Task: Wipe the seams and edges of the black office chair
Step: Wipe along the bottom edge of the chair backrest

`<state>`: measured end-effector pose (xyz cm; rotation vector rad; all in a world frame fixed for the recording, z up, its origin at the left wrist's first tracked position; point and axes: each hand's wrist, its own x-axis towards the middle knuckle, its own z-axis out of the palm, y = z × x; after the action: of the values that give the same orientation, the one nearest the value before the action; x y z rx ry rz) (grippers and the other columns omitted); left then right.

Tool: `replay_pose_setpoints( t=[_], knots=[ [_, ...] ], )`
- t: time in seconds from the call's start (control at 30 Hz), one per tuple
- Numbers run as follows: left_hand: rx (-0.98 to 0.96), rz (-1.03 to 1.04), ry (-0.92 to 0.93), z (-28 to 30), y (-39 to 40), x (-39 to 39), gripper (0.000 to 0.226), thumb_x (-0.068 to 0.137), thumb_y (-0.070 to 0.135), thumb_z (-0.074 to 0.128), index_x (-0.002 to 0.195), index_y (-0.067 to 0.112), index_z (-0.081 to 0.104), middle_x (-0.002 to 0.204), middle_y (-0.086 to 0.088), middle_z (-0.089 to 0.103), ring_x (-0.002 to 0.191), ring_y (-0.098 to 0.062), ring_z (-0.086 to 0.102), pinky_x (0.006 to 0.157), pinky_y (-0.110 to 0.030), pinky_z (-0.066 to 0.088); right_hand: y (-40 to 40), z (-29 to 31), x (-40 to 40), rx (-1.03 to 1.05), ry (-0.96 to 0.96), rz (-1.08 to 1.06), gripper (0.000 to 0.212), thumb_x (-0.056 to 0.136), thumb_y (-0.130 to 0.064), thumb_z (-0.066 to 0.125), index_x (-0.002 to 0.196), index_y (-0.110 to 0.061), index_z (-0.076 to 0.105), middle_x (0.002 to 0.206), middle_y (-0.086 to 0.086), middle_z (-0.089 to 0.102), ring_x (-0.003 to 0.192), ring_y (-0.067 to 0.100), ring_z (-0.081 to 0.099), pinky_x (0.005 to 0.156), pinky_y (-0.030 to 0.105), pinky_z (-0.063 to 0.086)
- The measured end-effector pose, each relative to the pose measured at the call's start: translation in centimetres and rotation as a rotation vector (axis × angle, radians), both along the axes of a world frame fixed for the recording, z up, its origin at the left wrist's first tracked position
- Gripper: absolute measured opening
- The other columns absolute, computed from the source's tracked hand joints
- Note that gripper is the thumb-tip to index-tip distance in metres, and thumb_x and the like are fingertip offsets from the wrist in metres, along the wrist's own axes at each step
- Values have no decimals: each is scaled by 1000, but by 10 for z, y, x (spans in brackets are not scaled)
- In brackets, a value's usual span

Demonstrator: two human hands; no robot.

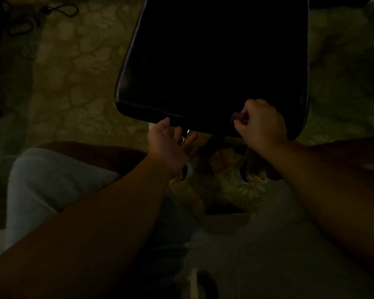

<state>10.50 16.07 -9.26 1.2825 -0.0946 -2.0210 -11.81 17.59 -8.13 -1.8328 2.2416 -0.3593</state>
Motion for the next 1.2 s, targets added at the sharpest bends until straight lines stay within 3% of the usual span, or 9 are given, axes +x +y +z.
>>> replay_pose_setpoints(
  t=[0.17,0.33,0.47,0.63,0.73,0.9,1.0,1.13,1.2],
  knots=[
    [6,5,16,-1,-1,2,57,103,46,38,158,38,24,159,-3,41,128,-37,56,97,-54,41,2,-3,4,107,175,180,21,94,-30,61,104,-12,57,109,10,54,92,31,56,65,33,34],
    [0,9,22,-1,-1,0,57,104,45,37,159,36,23,160,-4,39,130,-38,54,97,-56,38,-1,4,-9,3,33,-2,23,94,-32,61,102,-11,57,107,13,55,84,31,54,65,34,36],
    [-28,6,27,-3,1,0,58,103,45,36,159,37,23,160,-5,39,131,-38,53,102,-57,36,6,-4,-5,168,176,190,20,93,-29,62,104,-13,57,110,10,54,93,30,56,67,32,34],
    [-17,9,10,-5,0,-2,57,102,46,38,157,39,26,160,-3,39,130,-38,55,107,-59,35,6,-4,-6,10,61,14,22,93,-33,62,100,-13,57,104,11,55,85,30,56,64,32,32],
    [-21,8,9,-8,-1,-2,56,101,46,38,156,41,29,158,-1,43,129,-37,55,101,-56,40,6,-12,5,87,174,156,23,95,-33,59,104,-12,56,108,10,55,92,31,57,65,33,33],
    [-12,4,14,-4,-3,-2,55,103,45,36,157,39,28,158,-2,42,128,-37,57,96,-55,41,0,-5,8,-5,122,71,23,94,-33,60,104,-12,58,106,11,56,90,30,57,65,33,36],
    [-21,-4,5,-4,-1,-2,56,103,45,36,157,40,26,160,-1,40,128,-38,57,103,-57,36,1,-11,16,92,228,212,23,95,-32,59,108,-14,58,111,9,55,98,29,58,68,31,34],
    [-33,-22,-4,-2,0,-4,58,102,45,37,158,39,23,160,-1,40,129,-37,56,101,-56,37,-2,-4,10,-16,161,55,23,96,-33,58,105,-12,57,109,10,55,93,29,56,67,32,33],
    [-37,-25,-12,-1,2,-4,57,103,44,36,159,37,23,159,-2,40,128,-37,56,98,-55,38,-2,-6,14,22,198,106,21,95,-31,59,105,-13,57,109,9,55,93,29,57,67,32,33]
  ],
)
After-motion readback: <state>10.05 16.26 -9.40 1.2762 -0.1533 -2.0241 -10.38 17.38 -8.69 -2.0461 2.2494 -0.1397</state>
